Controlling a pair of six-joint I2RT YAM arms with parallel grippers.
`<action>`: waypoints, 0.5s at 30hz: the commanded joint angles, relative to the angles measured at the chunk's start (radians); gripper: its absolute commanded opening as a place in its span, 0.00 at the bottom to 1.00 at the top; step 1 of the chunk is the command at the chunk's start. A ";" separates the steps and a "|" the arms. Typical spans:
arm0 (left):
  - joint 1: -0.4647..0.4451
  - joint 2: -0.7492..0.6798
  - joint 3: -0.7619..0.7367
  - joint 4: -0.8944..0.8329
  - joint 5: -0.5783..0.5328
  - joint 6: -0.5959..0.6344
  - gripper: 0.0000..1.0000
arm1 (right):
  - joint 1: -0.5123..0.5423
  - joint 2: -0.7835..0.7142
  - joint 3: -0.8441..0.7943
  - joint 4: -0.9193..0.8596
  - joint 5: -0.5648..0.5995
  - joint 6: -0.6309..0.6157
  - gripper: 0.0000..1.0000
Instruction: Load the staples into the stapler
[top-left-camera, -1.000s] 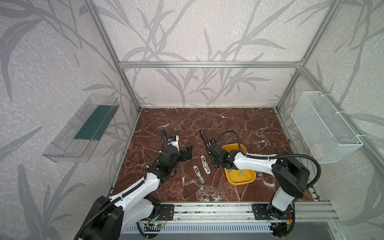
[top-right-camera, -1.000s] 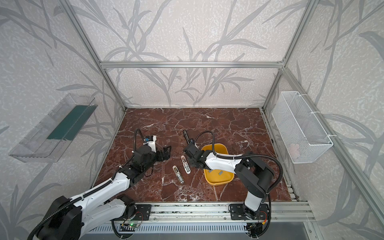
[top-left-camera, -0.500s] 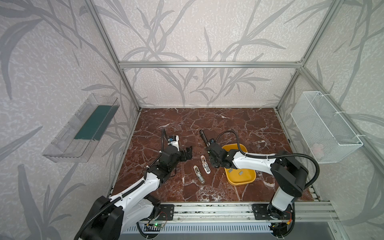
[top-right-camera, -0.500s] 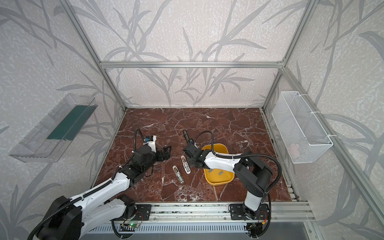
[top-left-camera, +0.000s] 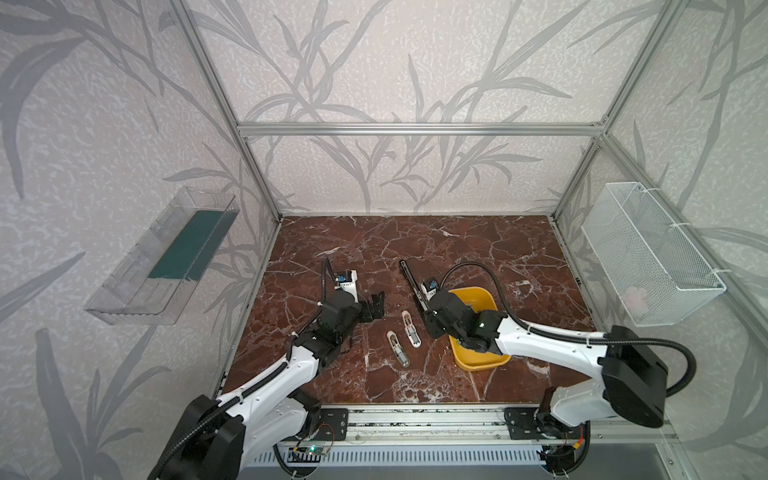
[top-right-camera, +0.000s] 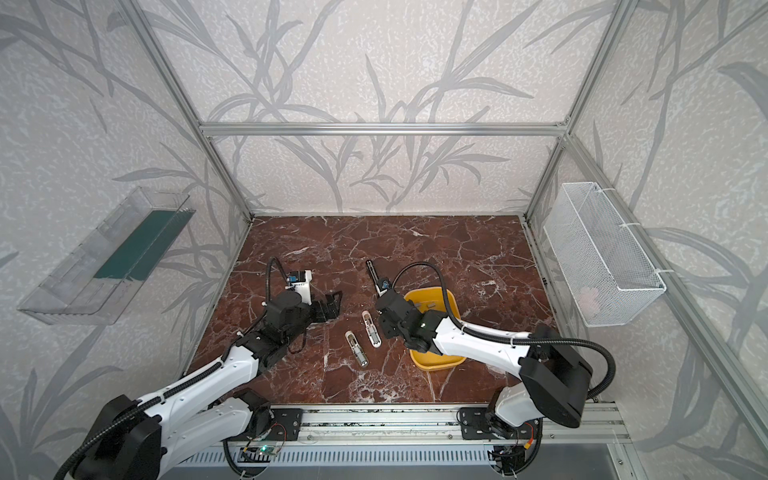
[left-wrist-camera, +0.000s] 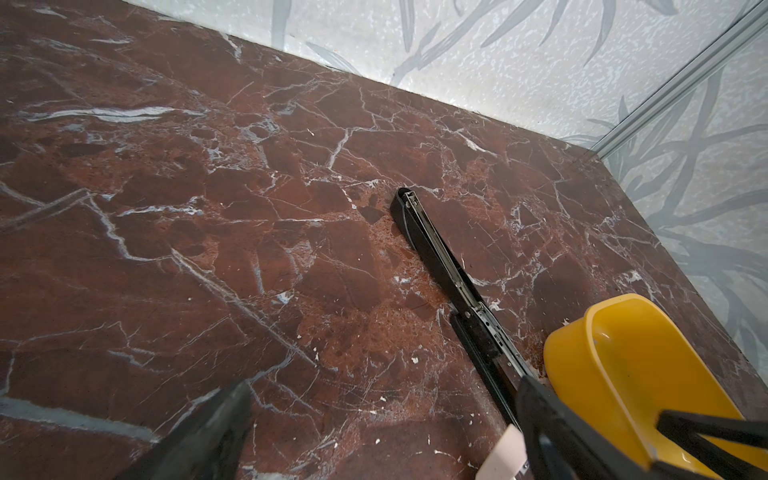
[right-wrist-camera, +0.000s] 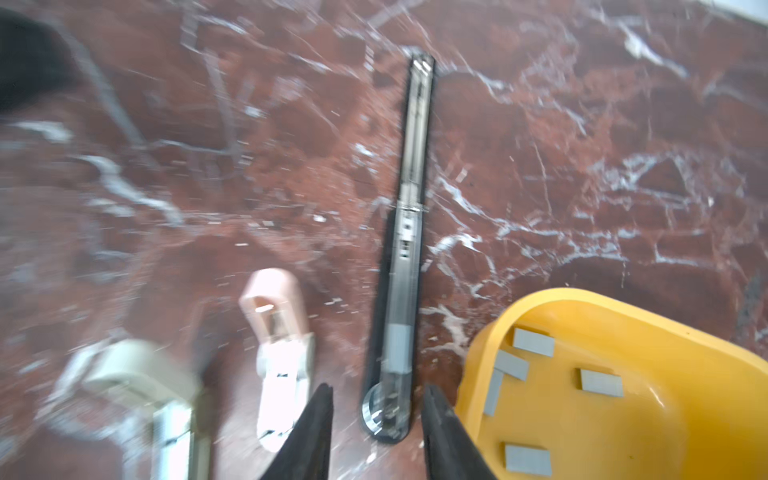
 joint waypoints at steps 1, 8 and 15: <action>0.002 -0.040 0.027 -0.036 -0.007 0.011 0.99 | 0.097 -0.110 -0.002 -0.035 0.000 0.027 0.40; 0.003 -0.147 0.025 -0.104 -0.012 0.024 0.99 | 0.255 -0.234 -0.266 0.252 -0.081 0.117 0.40; 0.016 -0.175 0.075 -0.297 -0.046 -0.154 0.99 | 0.296 -0.175 -0.365 0.360 -0.091 0.042 0.42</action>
